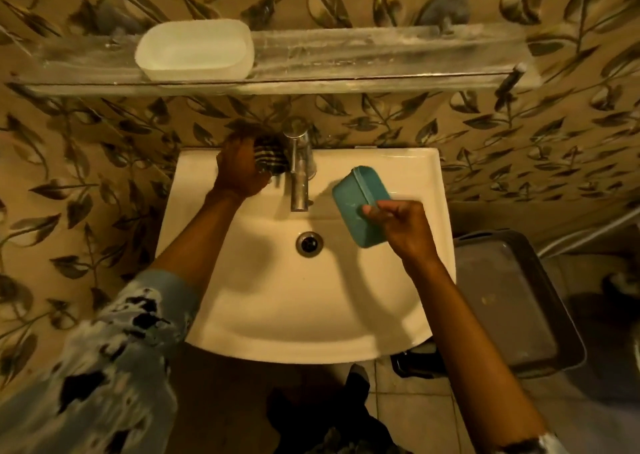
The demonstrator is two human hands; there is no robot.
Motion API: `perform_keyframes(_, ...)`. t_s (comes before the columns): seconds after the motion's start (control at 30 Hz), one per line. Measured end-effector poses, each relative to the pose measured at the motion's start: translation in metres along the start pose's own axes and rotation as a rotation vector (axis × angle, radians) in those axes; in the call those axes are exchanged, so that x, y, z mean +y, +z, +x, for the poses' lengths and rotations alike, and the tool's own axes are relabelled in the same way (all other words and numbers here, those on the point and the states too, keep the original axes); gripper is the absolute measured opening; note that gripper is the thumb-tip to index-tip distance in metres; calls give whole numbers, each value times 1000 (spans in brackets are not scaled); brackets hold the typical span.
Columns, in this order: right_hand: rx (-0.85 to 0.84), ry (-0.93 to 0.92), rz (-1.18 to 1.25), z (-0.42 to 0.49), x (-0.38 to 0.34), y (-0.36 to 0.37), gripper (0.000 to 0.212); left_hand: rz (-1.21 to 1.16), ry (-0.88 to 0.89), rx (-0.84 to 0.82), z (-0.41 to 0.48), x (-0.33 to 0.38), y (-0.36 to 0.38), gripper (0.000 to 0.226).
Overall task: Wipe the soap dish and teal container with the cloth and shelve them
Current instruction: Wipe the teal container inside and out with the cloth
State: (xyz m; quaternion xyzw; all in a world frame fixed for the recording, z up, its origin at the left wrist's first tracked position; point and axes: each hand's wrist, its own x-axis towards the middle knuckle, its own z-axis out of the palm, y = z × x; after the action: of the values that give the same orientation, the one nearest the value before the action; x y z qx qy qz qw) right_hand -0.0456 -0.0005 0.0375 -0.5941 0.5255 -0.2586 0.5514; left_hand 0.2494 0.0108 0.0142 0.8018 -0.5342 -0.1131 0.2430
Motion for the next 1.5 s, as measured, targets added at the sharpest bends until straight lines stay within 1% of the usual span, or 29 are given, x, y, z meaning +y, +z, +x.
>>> perform_keyframes(0.07, -61, 124, 230, -17, 6, -7, 13, 131, 124, -36, 10, -5, 9, 64)
perform_keyframes(0.1, -82, 174, 333, -23, 10, -10, 14, 213, 128, -62, 10, -9, 14, 71)
perform_keyframes(0.17, -101, 237, 478, -32, 18, -14, 15, 320, 38, -158, 9, -19, 23, 90)
perform_keyframes(0.2, -104, 251, 517, -35, 23, -17, 16, 331, -3, -199, 9, -23, 26, 95)
perform_keyframes(0.23, -109, 255, 542, -37, 27, -18, 16, 332, -17, -222, 11, -27, 27, 94)
perform_keyframes(0.27, -118, 252, 560, -39, 31, -19, 15, 334, 1, -231, 13, -29, 27, 88)
perform_keyframes(0.33, -131, 252, 587, -42, 37, -20, 14, 356, 55, -201, 15, -29, 26, 60)
perform_keyframes(0.37, -136, 252, 590, -44, 39, -19, 14, 365, 36, -161, 11, -27, 24, 46)
perform_keyframes(0.4, -138, 252, 586, -45, 41, -18, 14, 358, -20, -125, 6, -25, 22, 37)
perform_keyframes(0.47, -146, 257, 572, -47, 42, -13, 14, 318, -170, -97, -14, -20, 16, 37)
perform_keyframes(0.53, -156, 263, 569, -48, 45, -8, 21, 189, -270, -38, -44, -16, 13, 39)
perform_keyframes(0.63, -169, 281, 573, -51, 50, -1, 31, -250, -340, 87, -107, -2, 8, 40)
perform_keyframes(0.7, -176, 299, 567, -53, 52, 3, 33, -426, -298, 122, -144, 18, 5, 38)
perform_keyframes(0.8, -194, 326, 561, -59, 61, 10, 33, -516, -145, 72, -167, 57, 10, 28)
perform_keyframes(0.87, -229, 317, 549, -64, 66, 15, 32, -507, -35, 58, -164, 87, 21, 24)
perform_keyframes(0.93, -247, 287, 547, -69, 69, 20, 28, -497, 75, -22, -153, 113, 37, 30)
perform_keyframes(1.0, -211, 260, 565, -73, 69, 22, 27, -459, 169, -167, -148, 129, 55, 40)
perform_keyframes(1.03, -183, 252, 577, -74, 70, 21, 28, -415, 202, -206, -150, 133, 63, 44)
perform_keyframes(1.1, -129, 263, 619, -77, 71, 14, 28, -351, 250, -233, -163, 133, 75, 47)
perform_keyframes(1.17, -80, 285, 701, -76, 70, 7, 27, -340, 297, -246, -186, 130, 85, 52)
perform_keyframes(1.23, -70, 305, 780, -75, 66, 3, 31, -345, 289, -231, -217, 130, 95, 55)
perform_keyframes(1.33, -85, 359, 869, -74, 58, 5, 38, -379, 230, -151, -251, 127, 102, 55)
perform_keyframes(1.43, -118, 384, 872, -77, 53, 9, 38, -347, 243, -59, -244, 132, 98, 55)
perform_keyframes(1.5, -106, 392, 879, -78, 51, 10, 45, -315, 223, -21, -224, 144, 89, 47)
